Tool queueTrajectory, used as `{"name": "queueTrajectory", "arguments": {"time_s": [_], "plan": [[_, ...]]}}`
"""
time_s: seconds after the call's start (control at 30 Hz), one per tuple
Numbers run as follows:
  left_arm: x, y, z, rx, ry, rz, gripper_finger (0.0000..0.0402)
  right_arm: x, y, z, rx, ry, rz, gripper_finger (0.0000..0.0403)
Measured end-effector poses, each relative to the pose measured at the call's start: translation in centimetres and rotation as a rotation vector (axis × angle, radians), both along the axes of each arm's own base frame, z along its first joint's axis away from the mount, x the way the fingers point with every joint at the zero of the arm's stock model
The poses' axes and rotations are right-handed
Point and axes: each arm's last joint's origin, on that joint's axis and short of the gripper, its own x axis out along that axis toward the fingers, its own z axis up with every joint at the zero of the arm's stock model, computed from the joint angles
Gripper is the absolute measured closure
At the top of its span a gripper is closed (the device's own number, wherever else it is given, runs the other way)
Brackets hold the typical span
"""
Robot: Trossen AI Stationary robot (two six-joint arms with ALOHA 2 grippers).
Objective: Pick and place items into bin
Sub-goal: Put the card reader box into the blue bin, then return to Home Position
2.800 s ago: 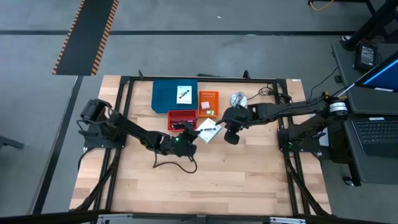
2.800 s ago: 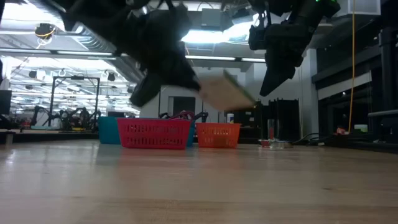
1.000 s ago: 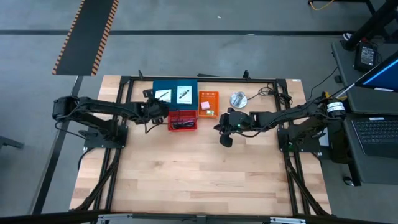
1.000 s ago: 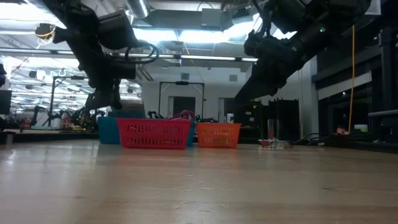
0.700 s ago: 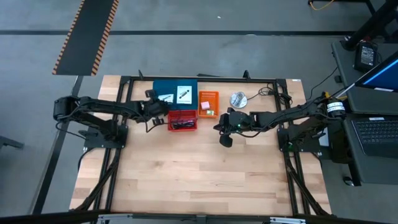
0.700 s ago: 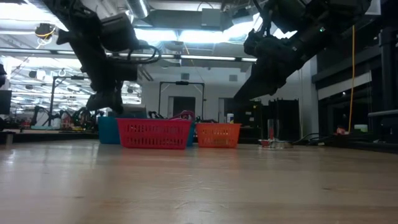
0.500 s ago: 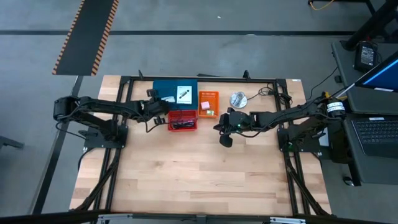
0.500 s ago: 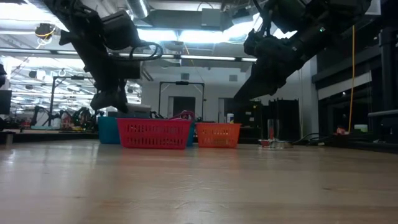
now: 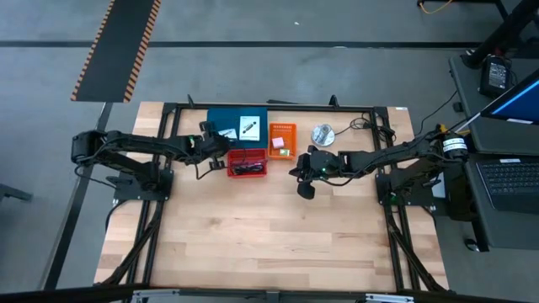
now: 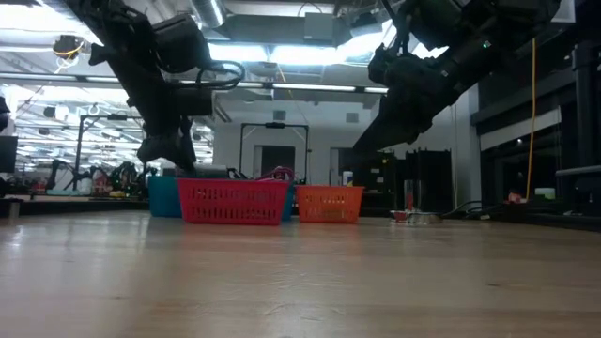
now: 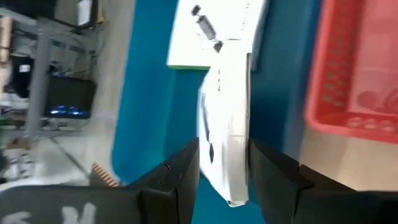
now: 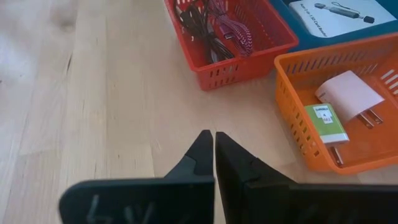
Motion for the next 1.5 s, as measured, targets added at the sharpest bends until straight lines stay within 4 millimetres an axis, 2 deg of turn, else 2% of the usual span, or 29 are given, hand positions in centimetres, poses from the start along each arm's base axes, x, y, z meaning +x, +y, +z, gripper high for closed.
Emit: {"name": "queueTrajectory", "arguments": {"time_s": [0.2, 0.43, 0.6, 0.9, 1.0, 1.07, 1.17, 1.27, 1.5], "plan": [[0.0, 0.0, 1.4, 0.022, -0.042, -0.003, 0.0270, 0.0, 0.0, 0.0, 0.000, -0.001, 0.000, 0.0402], [-0.1, -0.2, 1.3, -0.059, -0.082, -0.016, 0.0271, 0.0, 0.0, 0.0, -0.001, -0.002, 0.000, 0.0402], [-0.3, -0.5, 2.4, -0.075, -0.161, -0.032, 0.0297, 0.0, -0.1, 0.3, -0.041, -0.010, 0.027, 0.0402], [-2.8, -2.9, 7.0, -0.128, -0.460, -0.196, 0.0392, 0.4, -0.8, 5.8, -0.107, -0.060, 0.049, 0.0403], [-4.1, -3.6, 8.2, -0.133, -0.573, -0.226, 0.0398, 0.2, -0.8, 7.4, -0.130, -0.057, 0.065, 0.0403], [-4.9, -4.2, 8.3, -0.150, -0.649, -0.237, 0.0399, 0.0, -0.7, 7.7, -0.129, -0.046, 0.066, 0.0403], [-6.0, -5.2, 7.5, -0.182, -0.729, -0.274, 0.0400, -0.6, -0.4, 7.2, -0.129, -0.031, 0.075, 0.0403], [-6.7, -6.2, 5.7, -0.219, -0.815, -0.326, 0.0400, -1.1, 0.2, 5.6, -0.124, -0.043, 0.094, 0.0403], [-7.7, -7.2, 0.4, -0.266, -0.948, -0.454, 0.0400, -2.4, 0.9, 1.9, -0.130, -0.207, 0.110, 0.0403]]}}
